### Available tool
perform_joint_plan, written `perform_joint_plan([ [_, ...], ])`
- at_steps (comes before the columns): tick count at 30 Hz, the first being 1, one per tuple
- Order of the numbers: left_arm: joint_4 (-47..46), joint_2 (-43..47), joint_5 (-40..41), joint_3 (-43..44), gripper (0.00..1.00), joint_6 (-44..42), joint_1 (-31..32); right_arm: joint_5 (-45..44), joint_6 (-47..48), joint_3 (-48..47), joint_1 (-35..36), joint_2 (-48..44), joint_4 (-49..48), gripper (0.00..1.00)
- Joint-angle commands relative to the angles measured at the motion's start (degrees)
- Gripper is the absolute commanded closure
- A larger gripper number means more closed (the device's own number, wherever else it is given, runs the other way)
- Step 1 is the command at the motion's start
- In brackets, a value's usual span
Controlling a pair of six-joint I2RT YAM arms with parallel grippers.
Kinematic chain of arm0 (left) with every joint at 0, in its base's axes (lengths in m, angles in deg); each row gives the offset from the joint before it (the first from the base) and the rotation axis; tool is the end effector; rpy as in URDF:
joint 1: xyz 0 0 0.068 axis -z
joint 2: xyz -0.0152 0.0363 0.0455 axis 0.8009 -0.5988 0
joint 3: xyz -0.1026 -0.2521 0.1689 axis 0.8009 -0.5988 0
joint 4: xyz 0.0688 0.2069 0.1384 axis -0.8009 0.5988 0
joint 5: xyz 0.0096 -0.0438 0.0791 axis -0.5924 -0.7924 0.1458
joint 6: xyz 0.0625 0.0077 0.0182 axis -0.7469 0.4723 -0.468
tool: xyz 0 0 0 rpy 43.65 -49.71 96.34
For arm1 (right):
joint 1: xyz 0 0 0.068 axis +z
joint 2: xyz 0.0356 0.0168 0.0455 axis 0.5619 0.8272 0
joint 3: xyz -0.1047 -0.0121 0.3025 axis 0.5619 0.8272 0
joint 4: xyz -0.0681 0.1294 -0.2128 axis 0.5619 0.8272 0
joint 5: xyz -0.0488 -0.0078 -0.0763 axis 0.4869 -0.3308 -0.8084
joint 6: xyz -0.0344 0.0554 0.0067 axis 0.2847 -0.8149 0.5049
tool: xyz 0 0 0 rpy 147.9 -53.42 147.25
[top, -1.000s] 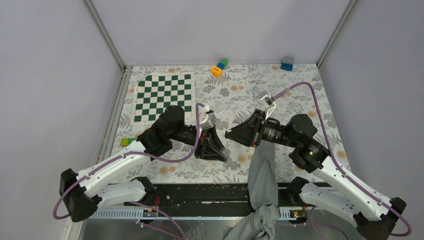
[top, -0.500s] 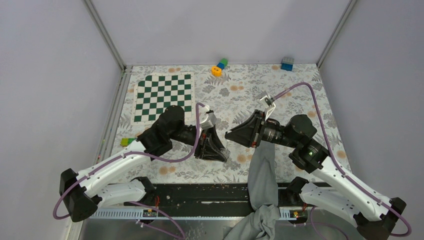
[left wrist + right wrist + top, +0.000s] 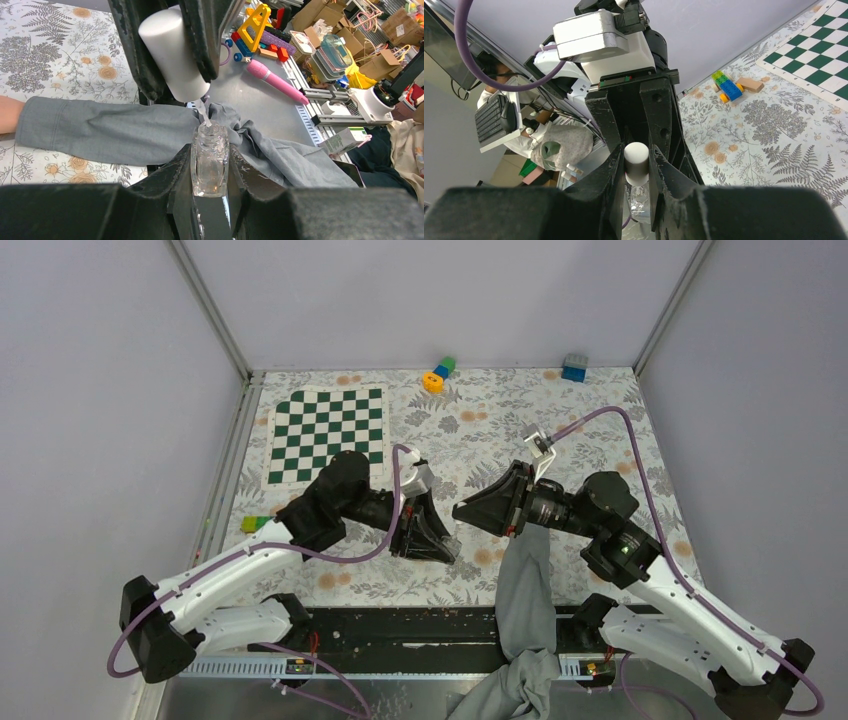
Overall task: Paint the nails
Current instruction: Close the nail polish bottle.
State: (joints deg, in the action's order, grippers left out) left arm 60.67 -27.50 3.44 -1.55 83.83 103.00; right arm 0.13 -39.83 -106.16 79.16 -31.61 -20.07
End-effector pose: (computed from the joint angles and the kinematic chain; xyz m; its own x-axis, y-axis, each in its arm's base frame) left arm 0.1037 -0.1906 0.3913 -0.3274 0.1811 -0.9274 0.8911 -0.2673 -0.3667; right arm 0.0851 0.1225 0.4285 -0.4694 0.2902 -0.8339 -0.8542 0.0897 0.5121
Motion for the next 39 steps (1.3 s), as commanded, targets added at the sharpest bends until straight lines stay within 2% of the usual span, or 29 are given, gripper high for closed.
perform_joint_plan([
  [1, -4.6, 0.1, -1.4, 0.0, 1.0, 1.0, 0.2, 1.1, -0.2, 0.0, 0.6, -0.9, -3.1, 1.0],
  [39, -6.2, 0.8, 1.1, -1.0, 1.0, 1.9, 0.1, 1.7, 0.1, 0.6, 0.7, 0.6, -3.2, 1.0],
])
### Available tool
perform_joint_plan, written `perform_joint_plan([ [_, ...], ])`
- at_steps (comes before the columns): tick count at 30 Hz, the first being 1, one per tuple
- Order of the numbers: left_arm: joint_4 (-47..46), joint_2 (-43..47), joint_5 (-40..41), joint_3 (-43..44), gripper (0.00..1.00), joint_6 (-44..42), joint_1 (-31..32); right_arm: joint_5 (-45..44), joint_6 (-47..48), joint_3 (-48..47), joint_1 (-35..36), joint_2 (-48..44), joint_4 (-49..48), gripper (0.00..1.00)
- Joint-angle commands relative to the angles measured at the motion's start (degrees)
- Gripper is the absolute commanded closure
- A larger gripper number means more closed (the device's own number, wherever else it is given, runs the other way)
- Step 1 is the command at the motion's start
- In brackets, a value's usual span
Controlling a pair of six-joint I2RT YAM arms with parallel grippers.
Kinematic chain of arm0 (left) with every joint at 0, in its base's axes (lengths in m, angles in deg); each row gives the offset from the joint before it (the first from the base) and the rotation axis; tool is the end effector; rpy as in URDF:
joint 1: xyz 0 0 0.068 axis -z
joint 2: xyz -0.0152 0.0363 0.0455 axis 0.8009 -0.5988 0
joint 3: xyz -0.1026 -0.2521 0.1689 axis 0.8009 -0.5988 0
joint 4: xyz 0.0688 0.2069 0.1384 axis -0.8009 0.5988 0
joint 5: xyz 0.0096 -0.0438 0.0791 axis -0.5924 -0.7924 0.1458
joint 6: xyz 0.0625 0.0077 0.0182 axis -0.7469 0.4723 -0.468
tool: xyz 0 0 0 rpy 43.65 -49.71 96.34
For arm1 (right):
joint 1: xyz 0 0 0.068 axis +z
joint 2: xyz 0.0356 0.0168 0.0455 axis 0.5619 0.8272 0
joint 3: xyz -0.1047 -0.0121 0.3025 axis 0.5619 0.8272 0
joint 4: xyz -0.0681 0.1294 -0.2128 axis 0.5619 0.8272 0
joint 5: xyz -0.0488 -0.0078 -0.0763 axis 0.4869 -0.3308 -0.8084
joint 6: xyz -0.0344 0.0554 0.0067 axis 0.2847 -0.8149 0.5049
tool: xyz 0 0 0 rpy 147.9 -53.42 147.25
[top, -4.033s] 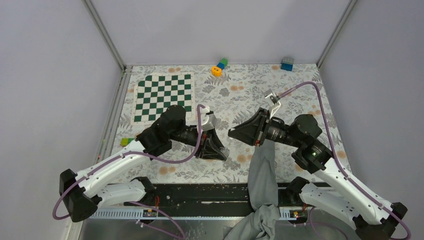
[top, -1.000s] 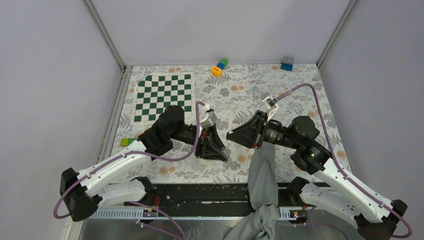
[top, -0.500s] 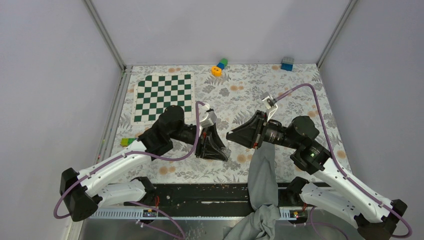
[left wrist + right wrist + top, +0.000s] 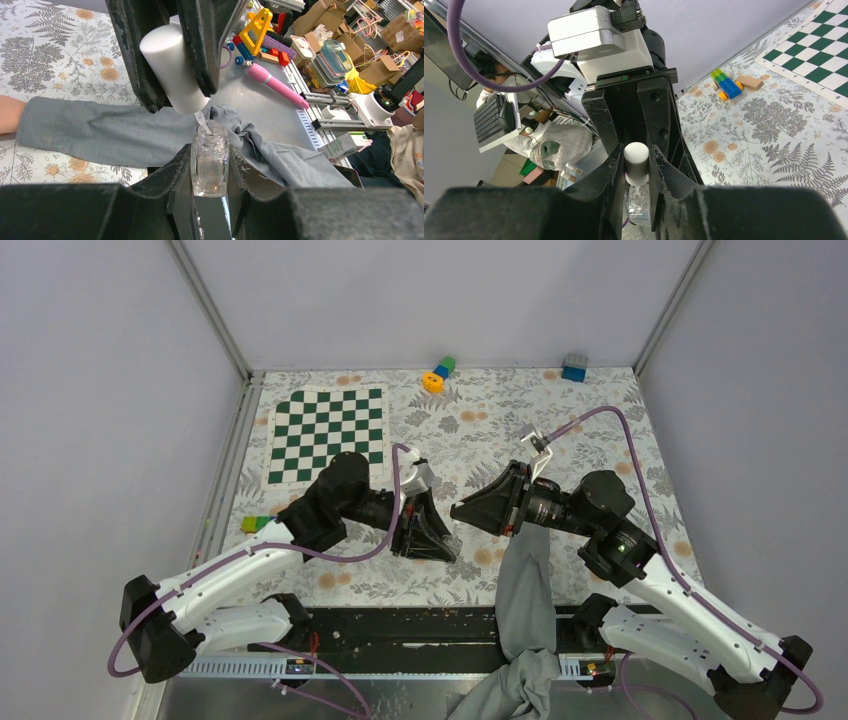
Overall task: Paint the nails
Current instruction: Close the nail polish bottle.
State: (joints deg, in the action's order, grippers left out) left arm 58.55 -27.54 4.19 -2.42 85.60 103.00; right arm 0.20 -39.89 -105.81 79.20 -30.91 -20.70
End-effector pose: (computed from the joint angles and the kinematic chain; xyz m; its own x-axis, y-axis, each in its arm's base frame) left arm 0.1048 -0.1914 0.3895 -0.3433 0.1709 -0.9235 0.8897 -0.2559 -0.3781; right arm 0.0878 0.1255 0.4260 -0.4750 0.2849 -0.8326 -0.8513 0.0906 0.5167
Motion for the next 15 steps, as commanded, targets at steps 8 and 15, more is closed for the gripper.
perform_joint_plan([
  [8, -4.5, 1.2, 0.9, -0.3, 1.0, 0.4, -0.1, 1.6, 0.5, 0.1, 0.7, -0.2, -2.1, 1.0],
  [15, -6.1, 1.9, 1.7, -1.1, 1.0, 1.3, -0.8, 1.8, 0.5, 0.1, 0.7, -0.1, -1.9, 1.0],
])
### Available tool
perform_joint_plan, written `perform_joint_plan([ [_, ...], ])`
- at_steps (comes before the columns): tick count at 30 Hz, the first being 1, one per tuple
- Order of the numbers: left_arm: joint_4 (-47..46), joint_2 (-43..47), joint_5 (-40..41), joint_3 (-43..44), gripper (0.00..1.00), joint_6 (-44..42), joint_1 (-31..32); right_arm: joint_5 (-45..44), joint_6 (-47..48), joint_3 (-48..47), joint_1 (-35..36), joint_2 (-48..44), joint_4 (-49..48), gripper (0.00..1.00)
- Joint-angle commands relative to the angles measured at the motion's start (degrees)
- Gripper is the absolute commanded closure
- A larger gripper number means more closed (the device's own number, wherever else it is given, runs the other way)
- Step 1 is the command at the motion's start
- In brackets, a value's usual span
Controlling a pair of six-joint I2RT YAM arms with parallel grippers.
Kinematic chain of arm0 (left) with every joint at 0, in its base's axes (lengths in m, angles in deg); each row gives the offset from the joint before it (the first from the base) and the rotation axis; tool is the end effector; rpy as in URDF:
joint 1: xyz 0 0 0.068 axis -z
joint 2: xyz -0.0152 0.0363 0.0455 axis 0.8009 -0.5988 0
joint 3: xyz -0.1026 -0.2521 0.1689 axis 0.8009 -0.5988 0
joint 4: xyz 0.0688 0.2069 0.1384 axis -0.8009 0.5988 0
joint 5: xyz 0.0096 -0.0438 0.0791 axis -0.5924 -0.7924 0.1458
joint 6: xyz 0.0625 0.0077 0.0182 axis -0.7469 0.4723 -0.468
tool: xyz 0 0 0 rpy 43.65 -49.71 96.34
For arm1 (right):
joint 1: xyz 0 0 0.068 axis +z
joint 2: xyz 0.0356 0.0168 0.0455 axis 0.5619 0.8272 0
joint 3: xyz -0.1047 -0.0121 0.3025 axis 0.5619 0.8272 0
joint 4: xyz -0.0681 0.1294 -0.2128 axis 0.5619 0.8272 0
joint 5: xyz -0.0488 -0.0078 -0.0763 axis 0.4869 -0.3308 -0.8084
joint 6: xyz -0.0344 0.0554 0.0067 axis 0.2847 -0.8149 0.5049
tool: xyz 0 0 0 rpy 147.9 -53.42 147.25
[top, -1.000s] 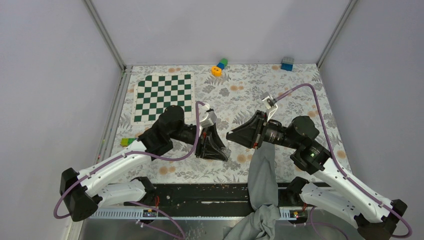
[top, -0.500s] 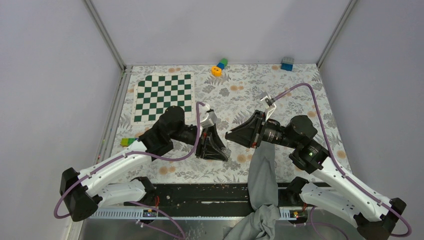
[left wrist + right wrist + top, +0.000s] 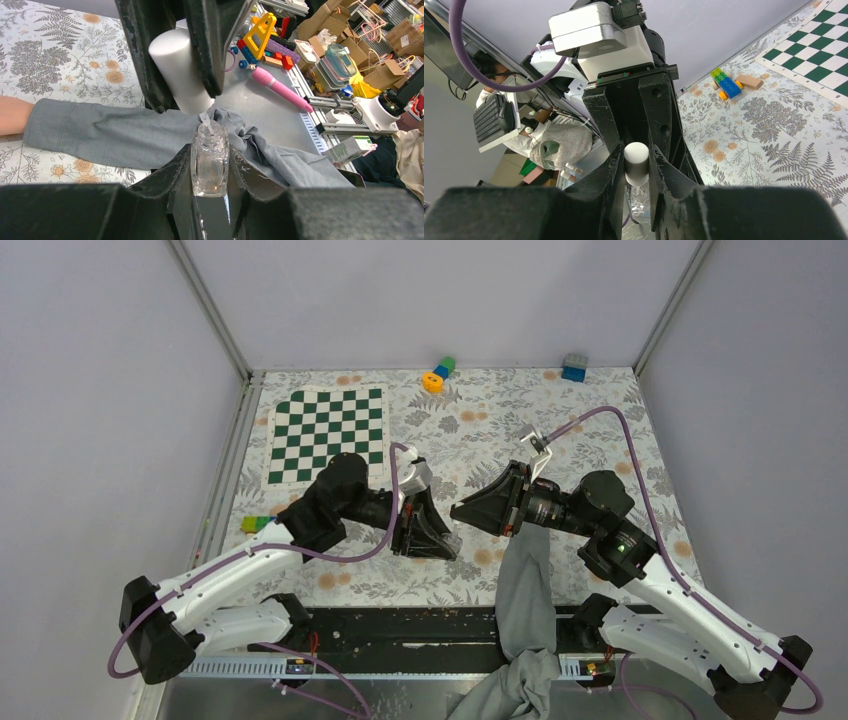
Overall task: Paint the nails
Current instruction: Close the nail polish bottle.
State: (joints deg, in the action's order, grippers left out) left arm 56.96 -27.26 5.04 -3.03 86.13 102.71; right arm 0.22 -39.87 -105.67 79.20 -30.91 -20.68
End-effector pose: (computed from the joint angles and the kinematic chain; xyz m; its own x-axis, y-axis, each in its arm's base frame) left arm 0.1058 -0.1903 0.3895 -0.3405 0.1519 -0.9279 0.8973 -0.2425 -0.3689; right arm 0.0880 0.1257 0.4251 -0.4764 0.2830 -0.8324 -0.8505 0.0914 0.5179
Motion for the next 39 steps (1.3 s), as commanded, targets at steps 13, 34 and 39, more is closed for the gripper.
perform_joint_plan([
  [13, -6.5, 1.7, 0.5, -1.0, 1.0, 2.4, -1.4, 1.8, 0.5, 0.2, 0.7, -0.3, -2.1, 1.0],
  [34, -6.8, 1.3, -0.2, -1.0, 1.0, 2.6, -1.4, 2.1, 0.5, 0.4, 0.7, 1.1, -2.7, 1.0],
  [39, -7.2, 1.3, -0.1, -1.1, 1.0, 3.0, -1.5, 2.1, 0.8, 0.3, 0.7, 1.2, -2.6, 1.0],
])
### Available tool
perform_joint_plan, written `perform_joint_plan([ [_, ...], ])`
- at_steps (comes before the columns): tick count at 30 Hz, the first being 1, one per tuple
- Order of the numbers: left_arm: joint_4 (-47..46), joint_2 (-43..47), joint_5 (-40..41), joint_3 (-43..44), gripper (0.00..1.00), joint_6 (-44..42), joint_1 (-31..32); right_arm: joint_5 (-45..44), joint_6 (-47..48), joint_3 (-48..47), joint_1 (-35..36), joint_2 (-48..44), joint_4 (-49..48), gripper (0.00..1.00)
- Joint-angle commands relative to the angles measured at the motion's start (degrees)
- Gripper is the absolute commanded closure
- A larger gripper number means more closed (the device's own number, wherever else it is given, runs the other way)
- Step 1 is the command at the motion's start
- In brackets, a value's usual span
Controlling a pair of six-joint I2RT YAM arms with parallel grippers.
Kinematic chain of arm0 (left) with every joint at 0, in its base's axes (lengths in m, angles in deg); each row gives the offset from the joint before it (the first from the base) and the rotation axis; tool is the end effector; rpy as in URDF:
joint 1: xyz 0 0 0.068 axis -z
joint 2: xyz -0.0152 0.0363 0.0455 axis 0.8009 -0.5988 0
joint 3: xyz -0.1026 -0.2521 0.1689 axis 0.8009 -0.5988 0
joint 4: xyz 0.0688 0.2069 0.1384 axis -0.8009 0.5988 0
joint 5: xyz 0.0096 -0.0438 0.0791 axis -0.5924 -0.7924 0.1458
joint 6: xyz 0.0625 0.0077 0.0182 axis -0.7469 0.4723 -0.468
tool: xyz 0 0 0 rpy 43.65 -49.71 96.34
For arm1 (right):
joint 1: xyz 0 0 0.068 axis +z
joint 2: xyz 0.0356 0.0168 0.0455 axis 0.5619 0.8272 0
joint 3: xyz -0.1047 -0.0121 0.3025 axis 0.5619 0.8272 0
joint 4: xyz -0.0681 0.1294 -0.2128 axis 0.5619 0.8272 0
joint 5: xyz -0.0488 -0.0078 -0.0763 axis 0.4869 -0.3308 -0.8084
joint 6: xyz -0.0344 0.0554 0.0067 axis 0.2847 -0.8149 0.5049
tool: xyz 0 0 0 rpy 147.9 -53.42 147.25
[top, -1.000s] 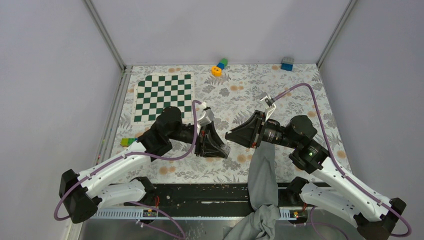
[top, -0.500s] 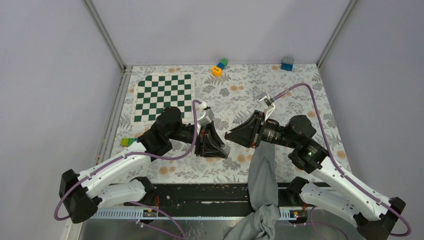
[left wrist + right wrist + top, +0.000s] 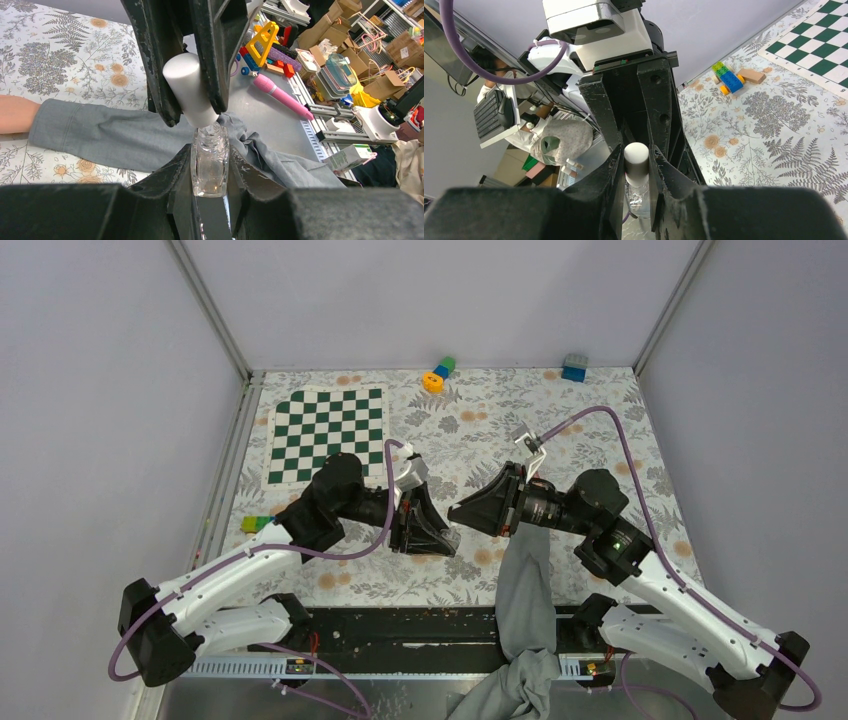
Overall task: Paint the nails
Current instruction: Close the nail polish bottle.
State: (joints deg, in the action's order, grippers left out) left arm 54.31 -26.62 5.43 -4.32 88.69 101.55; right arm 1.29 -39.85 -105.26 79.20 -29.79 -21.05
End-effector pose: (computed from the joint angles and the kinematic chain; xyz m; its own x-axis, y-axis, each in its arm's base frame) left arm 0.1083 -0.1863 0.3884 -0.3627 0.1288 -0.9230 0.8966 -0.2218 -0.3833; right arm 0.0917 0.1305 0.4206 -0.4906 0.2599 -0.8318 -0.8464 0.0851 0.5257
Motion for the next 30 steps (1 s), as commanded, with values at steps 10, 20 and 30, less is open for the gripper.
perform_joint_plan([
  [10, -7.9, 1.5, -0.6, -0.9, 1.0, 2.8, -1.7, 0.8, 1.9, -0.2, 1.0, 0.3, -0.9, 1.0],
  [20, -10.6, 1.7, -0.6, -1.7, 1.0, 4.6, -2.8, 0.2, 3.2, -0.2, 1.7, 0.6, 0.1, 1.0],
  [30, -13.3, 1.8, -0.8, -2.5, 1.0, 6.7, -4.1, -0.9, 5.5, 0.2, 2.5, 0.2, 1.0, 1.0],
])
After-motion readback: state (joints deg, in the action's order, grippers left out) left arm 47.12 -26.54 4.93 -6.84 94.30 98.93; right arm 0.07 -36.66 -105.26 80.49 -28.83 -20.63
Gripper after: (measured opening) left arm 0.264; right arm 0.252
